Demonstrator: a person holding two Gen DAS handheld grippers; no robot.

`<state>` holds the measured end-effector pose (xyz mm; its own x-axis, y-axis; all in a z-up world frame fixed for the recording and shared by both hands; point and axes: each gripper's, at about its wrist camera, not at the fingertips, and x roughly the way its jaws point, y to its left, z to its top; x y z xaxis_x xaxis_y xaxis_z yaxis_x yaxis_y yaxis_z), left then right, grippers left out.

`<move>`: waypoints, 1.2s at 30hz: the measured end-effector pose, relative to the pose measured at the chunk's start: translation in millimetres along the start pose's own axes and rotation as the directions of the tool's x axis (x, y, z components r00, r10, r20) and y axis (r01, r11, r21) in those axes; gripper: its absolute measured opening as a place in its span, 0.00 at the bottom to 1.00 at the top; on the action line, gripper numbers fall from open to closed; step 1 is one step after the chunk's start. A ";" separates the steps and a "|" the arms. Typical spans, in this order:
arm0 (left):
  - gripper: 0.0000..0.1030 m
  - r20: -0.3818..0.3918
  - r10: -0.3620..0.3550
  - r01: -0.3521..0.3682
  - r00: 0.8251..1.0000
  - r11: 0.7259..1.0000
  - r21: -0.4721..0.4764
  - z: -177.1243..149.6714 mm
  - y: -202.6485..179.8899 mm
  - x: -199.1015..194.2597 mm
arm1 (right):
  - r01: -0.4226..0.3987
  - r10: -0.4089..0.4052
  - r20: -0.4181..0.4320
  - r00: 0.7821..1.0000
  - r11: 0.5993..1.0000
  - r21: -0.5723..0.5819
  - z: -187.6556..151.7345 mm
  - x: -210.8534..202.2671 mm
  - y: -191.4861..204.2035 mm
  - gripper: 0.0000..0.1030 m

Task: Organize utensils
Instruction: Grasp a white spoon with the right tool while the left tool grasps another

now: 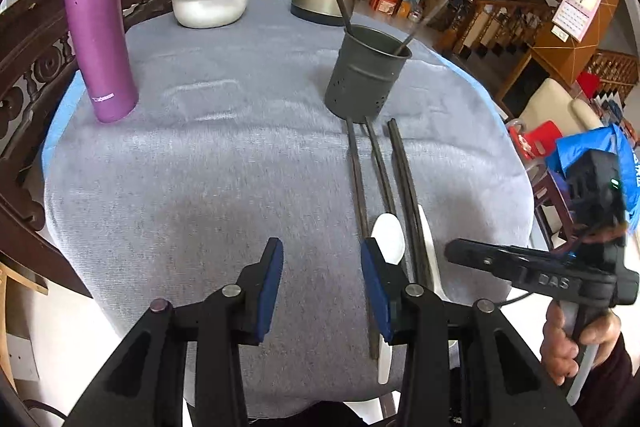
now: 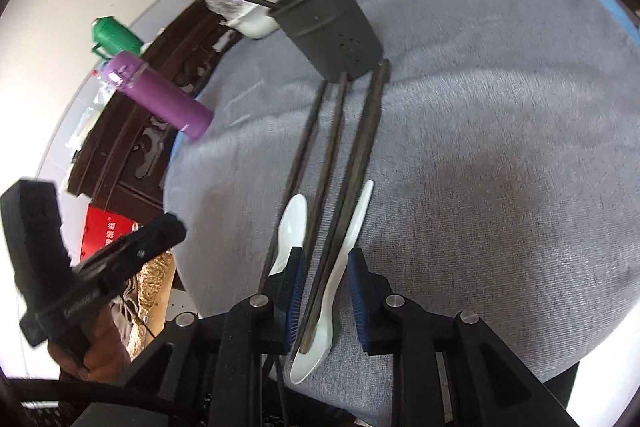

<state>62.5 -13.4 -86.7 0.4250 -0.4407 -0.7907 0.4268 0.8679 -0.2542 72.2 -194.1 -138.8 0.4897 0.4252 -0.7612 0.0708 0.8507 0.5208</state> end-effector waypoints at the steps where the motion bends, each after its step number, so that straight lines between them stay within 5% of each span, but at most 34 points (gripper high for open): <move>1: 0.38 -0.002 -0.009 0.009 1.000 1.000 0.001 -0.1 0.1 0.5 | 0.003 -0.003 -0.011 1.000 1.000 0.009 1.3 2.4 -1.7 0.24; 7: 0.29 -0.052 -0.061 0.064 0.997 0.997 0.045 2.0 -9.3 12.0 | 0.008 -0.002 -0.092 0.996 0.998 0.063 5.3 23.9 -6.2 0.23; 10: 0.28 -0.076 -0.065 0.070 0.995 0.995 0.071 2.6 -14.4 19.5 | -0.006 0.012 -0.095 0.995 0.998 0.066 2.0 22.2 -7.5 0.09; 16: 0.28 -0.112 -0.055 0.071 0.992 0.988 0.140 4.7 -30.7 32.3 | -0.019 0.020 -0.020 1.000 0.999 0.045 1.1 2.1 -13.6 0.05; 26: 0.29 -0.164 -0.023 0.057 0.986 0.977 0.206 10.6 -56.3 60.1 | -0.040 0.026 0.074 0.997 0.981 0.191 8.2 -28.3 -69.1 0.05; 36: 0.29 -0.193 -0.012 0.054 0.981 0.974 0.218 10.7 -66.8 80.2 | -0.089 0.068 0.090 0.994 0.965 0.247 6.3 -26.1 -83.2 0.05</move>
<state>76.6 -109.2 -127.2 0.2581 -0.3983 -0.8802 0.6131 0.7717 -0.1694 59.0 -277.9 -159.9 0.5697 0.4526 -0.6860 0.2395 0.7070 0.6654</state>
